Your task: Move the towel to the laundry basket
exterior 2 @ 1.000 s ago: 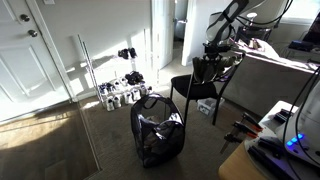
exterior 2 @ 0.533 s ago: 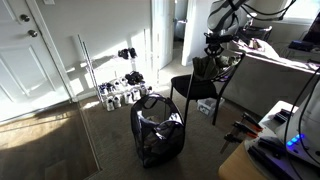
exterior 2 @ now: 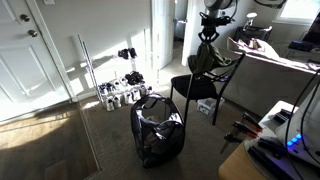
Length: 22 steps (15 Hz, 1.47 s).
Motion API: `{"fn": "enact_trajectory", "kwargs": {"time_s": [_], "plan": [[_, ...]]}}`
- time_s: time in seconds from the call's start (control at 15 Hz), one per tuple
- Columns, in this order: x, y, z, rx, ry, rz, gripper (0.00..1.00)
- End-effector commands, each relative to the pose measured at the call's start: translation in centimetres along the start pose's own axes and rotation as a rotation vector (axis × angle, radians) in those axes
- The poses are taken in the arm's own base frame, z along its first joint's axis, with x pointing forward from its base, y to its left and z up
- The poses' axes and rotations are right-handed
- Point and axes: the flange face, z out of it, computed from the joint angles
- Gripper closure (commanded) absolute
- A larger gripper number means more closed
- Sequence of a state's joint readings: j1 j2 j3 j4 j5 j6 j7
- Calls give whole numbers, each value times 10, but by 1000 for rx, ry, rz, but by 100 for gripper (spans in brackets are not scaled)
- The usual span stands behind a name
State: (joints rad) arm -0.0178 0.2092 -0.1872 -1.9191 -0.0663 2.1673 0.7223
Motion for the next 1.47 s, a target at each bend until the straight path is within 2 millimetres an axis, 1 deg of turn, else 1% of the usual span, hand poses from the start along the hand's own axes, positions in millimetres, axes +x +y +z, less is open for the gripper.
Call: {"fn": "enact_trajectory", "kwargs": {"time_s": [0.0,0.13,0.33,0.53,0.67,0.8,1.0,1.2,1.4], "plan": [[-14,-32,-44,94,-14,-67,95],[-26,-54,-60,147,-16,-102,95],[-47,-86,-78,230,-43,-164,95],[-77,-117,-95,316,-85,-265,95],[-97,-134,-102,352,-107,-338,95],[-118,-149,-102,374,-142,-402,95],[-144,-163,-92,365,-187,-466,95],[-159,-171,-80,346,-228,-498,95],[-172,-178,-74,338,-256,-531,95]]}}
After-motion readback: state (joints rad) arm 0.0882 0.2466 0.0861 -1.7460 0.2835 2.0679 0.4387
